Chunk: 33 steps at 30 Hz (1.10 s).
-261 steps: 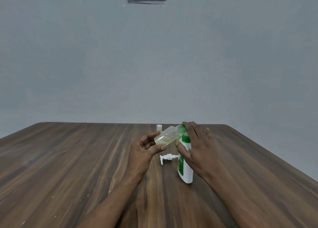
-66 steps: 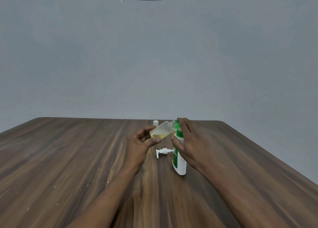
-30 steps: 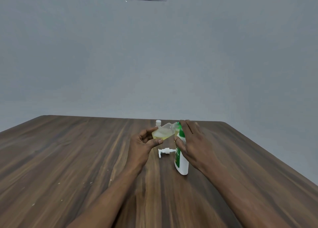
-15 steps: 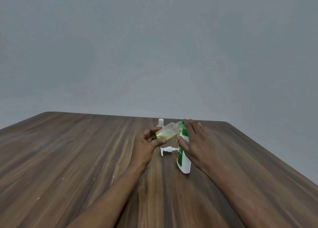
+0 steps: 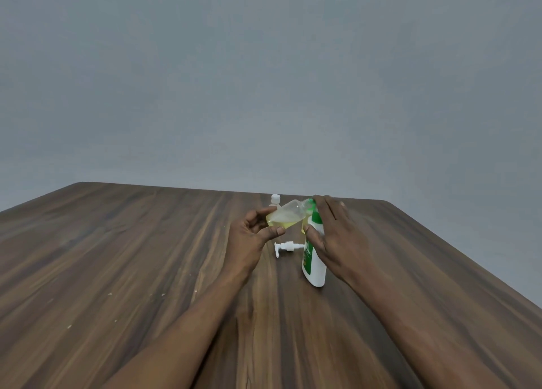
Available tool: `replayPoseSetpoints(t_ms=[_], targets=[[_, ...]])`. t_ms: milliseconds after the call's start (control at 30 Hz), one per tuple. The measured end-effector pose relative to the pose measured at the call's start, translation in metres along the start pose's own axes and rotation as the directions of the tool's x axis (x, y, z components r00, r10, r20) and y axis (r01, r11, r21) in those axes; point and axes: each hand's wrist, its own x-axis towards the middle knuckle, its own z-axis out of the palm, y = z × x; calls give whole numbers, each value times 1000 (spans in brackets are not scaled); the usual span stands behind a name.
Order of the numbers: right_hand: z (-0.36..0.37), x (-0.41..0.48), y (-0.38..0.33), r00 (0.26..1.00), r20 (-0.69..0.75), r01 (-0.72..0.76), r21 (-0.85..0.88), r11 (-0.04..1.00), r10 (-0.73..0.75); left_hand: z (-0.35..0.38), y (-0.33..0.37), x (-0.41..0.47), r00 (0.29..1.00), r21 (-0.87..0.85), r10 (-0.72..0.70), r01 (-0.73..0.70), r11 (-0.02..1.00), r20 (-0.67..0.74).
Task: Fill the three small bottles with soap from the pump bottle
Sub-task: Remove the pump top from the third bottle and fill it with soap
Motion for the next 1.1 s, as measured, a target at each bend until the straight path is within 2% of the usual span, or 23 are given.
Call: replayPoseSetpoints(t_ms=[333,600,833,1100], targets=[[-9,11,1,998,34,50,-75,996,-48,1,1,0,1000,3,5,-5,1000,-9],[-4,5,3,996,85,25,-50,998,-20,-3,3,-1,1000,33,8,-8,999,-3],[-12,12,3,991,133,34,-106,994,-20,-2,4,1,1000,22,8,-8,1000,-7],[-7,7,3,992,120,35,-79,996,-26,-3,3,0,1000,28,-6,6,1000,-5]])
